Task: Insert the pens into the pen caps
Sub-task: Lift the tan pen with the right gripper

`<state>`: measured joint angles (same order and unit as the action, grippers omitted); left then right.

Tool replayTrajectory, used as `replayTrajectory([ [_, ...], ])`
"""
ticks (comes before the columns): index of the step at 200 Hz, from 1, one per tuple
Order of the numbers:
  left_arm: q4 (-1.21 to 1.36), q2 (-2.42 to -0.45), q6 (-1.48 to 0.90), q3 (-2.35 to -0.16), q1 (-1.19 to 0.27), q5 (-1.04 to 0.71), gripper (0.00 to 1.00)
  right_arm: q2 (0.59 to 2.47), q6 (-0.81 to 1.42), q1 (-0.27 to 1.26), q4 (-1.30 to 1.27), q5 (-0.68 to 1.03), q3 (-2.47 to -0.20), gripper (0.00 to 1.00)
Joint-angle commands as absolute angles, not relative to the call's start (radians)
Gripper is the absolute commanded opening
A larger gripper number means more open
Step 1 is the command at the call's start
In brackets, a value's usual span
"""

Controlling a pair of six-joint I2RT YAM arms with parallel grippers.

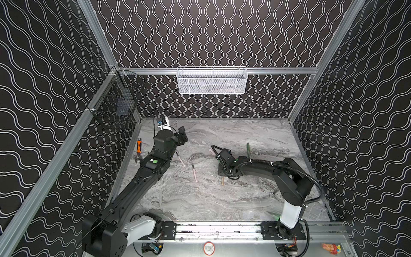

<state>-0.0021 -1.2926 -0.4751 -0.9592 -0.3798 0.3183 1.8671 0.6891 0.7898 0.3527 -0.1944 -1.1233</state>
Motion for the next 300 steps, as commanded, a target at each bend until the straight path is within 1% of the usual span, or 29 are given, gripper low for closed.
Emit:
replayTrajectory([
  [1, 0.016, -1.289, -0.479, -0.966, -0.379, 0.322, 0.84, 1.888, 0.643, 0.790, 0.433, -0.159, -1.153, 0.29],
  [19, 0.022, -1.284, -0.479, -0.962, -0.378, 0.321, 0.84, 1.891, 0.626, 0.790, 0.433, -0.132, -1.159, 0.29],
  [61, 0.021, -1.285, -0.476, -0.965, -0.379, 0.322, 0.84, 1.929, 0.635, 0.789, 0.476, -0.142, -1.181, 0.21],
  [81, 0.015, -1.276, -0.469, -0.967, -0.379, 0.335, 0.84, 1.904, 0.661, 0.787, 0.454, -0.169, -1.147, 0.17],
  [94, 0.030, -1.267, -0.464, -0.957, -0.379, 0.346, 0.84, 1.856, 0.683, 0.767, 0.401, -0.118, -1.111, 0.16],
  [109, 0.025, -1.269, -0.462, -0.961, -0.379, 0.344, 0.84, 1.837, 0.691, 0.758, 0.384, -0.109, -1.104, 0.18],
  [123, 0.019, -1.274, -0.463, -0.965, -0.379, 0.337, 0.84, 1.841, 0.685, 0.760, 0.417, -0.126, -1.131, 0.29],
  [150, 0.021, -1.275, -0.462, -0.965, -0.379, 0.336, 0.85, 1.840, 0.666, 0.765, 0.445, -0.142, -1.140, 0.31],
  [213, 0.029, -1.284, -0.466, -0.963, -0.378, 0.324, 0.84, 1.861, 0.647, 0.782, 0.504, -0.142, -1.127, 0.31],
  [256, 0.038, -1.283, -0.466, -0.959, -0.379, 0.310, 0.84, 1.891, 0.605, 0.783, 0.529, -0.116, -1.173, 0.25],
  [267, 0.043, -1.280, -0.465, -0.957, -0.379, 0.307, 0.84, 1.927, 0.596, 0.782, 0.541, -0.113, -1.184, 0.22],
  [300, 0.051, -1.279, -0.460, -0.955, -0.378, 0.300, 0.84, 1.933, 0.580, 0.782, 0.566, -0.101, -1.191, 0.21],
])
